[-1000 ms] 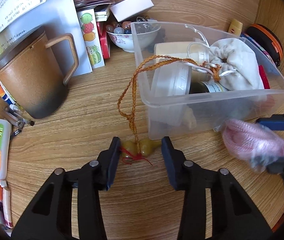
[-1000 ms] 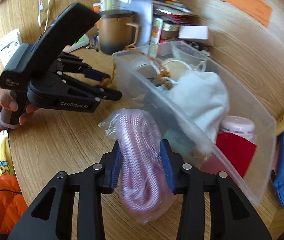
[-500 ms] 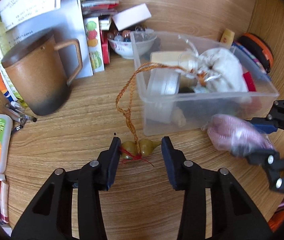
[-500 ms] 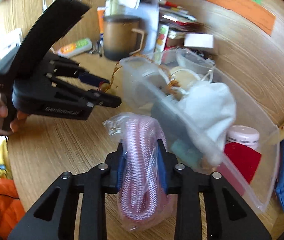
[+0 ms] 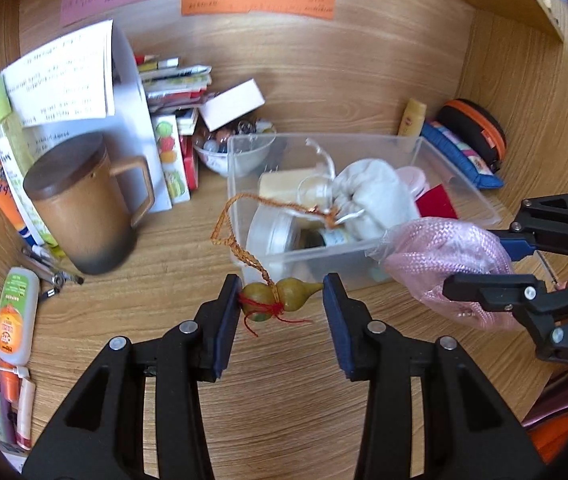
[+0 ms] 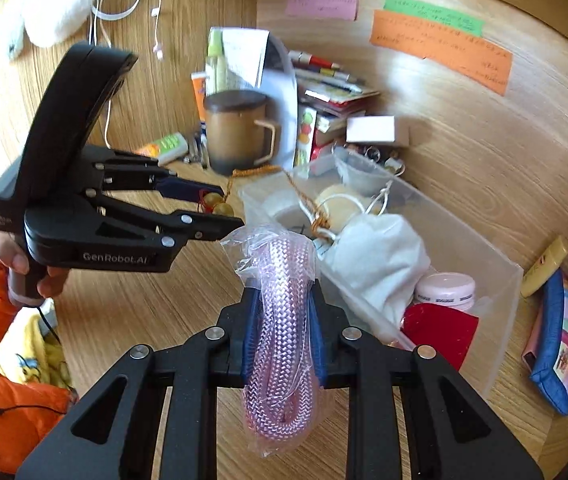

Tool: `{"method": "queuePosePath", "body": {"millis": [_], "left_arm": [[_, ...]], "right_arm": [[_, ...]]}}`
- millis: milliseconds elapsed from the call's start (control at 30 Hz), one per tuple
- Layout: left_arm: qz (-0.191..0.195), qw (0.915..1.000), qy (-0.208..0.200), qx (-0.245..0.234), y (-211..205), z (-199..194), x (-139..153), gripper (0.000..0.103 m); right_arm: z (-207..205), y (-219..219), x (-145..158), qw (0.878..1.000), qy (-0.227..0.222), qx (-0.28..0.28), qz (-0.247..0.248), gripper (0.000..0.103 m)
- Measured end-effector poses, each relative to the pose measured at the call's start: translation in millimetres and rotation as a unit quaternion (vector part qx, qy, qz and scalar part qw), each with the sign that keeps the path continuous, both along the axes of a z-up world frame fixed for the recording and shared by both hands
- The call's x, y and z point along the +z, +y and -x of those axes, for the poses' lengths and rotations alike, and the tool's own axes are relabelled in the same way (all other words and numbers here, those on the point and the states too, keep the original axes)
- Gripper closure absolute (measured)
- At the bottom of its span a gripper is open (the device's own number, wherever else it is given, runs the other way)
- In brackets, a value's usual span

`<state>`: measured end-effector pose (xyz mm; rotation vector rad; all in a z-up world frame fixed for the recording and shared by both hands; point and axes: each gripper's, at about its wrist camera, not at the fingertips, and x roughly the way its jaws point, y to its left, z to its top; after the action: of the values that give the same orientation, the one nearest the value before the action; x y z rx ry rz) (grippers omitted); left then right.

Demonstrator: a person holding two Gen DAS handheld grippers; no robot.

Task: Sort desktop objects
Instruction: 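Carry the pink rope with the right tool while the left tool carries the gourd charm over the bin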

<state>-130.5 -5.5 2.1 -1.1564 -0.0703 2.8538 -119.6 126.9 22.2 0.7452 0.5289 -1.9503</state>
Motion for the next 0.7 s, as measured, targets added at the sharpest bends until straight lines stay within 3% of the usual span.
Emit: {"method": "queuePosePath", "body": {"millis": [300, 700], "left_arm": [[-0.002, 0.9996, 0.026, -0.012, 4.4, -6.5, 20.0, 0.062], [0.007, 0.998, 0.054, -0.032, 10.5, 9.6, 44.0, 0.062]], "right_arm": [[-3.0, 13.1, 25.2, 0.999, 0.021, -0.017, 0.022, 0.083], [26.0, 28.7, 53.6, 0.995, 0.045, -0.081, 0.036, 0.083]]}}
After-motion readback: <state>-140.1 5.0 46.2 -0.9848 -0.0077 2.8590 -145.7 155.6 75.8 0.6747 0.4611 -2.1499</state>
